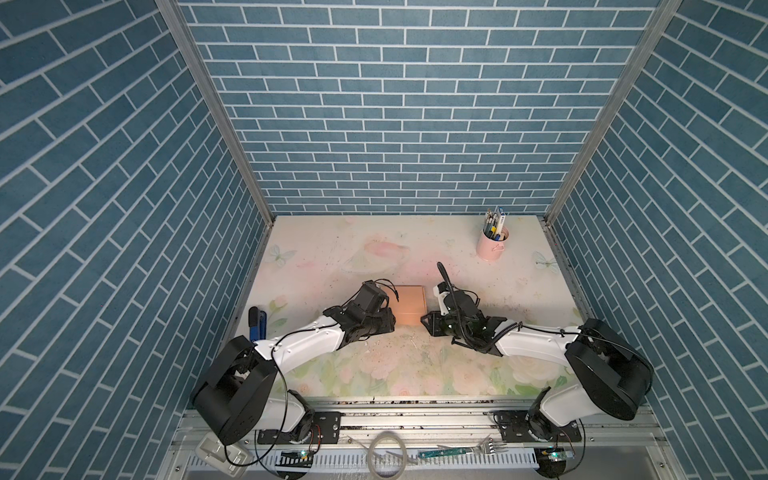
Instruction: Fold the paper box
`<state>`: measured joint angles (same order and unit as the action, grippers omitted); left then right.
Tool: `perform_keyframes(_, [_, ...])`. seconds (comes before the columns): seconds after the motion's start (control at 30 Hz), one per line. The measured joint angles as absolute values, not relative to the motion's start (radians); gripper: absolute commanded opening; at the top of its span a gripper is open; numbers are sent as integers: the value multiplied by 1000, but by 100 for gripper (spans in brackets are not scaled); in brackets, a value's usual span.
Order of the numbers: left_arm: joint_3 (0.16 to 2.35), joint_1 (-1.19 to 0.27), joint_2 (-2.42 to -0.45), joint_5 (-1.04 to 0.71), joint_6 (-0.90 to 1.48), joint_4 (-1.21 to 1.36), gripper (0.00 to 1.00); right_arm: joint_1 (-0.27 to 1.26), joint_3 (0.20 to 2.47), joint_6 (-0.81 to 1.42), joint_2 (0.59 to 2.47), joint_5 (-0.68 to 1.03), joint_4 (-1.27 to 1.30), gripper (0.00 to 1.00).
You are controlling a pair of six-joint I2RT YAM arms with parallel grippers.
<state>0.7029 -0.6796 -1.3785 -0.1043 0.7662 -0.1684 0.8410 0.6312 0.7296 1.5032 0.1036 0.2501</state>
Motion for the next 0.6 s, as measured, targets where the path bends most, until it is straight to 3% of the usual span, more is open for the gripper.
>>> perform_keyframes(0.6, [674,-681,-1403,-89,754,-158,54,844,641,735,1541,105,255,23])
